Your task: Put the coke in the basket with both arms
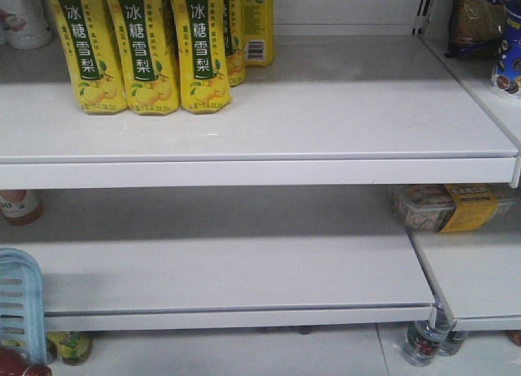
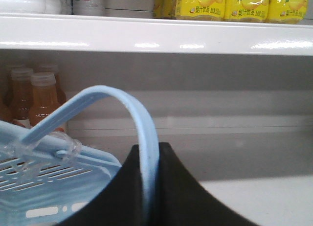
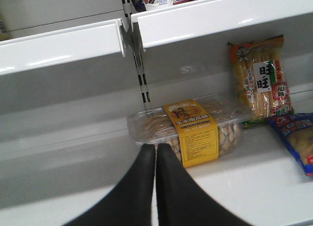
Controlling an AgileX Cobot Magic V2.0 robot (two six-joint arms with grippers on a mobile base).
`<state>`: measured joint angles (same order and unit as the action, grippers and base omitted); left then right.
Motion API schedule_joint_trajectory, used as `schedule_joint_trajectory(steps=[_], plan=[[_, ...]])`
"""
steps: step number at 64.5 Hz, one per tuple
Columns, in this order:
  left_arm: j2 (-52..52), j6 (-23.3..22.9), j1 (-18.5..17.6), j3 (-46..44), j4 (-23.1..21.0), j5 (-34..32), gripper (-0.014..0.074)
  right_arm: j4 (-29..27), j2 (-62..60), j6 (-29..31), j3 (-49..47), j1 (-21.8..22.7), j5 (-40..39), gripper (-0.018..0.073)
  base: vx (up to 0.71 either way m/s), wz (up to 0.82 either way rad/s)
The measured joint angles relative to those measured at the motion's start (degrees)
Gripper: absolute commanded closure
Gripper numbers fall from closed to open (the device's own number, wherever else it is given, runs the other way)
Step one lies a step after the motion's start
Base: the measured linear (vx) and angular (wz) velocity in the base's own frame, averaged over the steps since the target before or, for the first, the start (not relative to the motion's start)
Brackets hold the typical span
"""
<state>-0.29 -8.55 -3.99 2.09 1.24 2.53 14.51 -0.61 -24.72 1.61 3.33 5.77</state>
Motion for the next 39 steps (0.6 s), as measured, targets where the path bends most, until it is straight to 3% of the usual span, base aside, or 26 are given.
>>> schedule_joint_trajectory(steps=[14,39], plan=[[0.0,0.0,0.0,0.0,0.0,0.0,0.0603,-1.5,0.0,3.9,0.0,0.0,0.0,0.0564,0.0,0.0],[0.0,0.0,0.0,0.0,0.0,0.0,0.0603,-2.3,0.0,4.3,0.0,0.0,0.0,0.0564,0.0,0.0]])
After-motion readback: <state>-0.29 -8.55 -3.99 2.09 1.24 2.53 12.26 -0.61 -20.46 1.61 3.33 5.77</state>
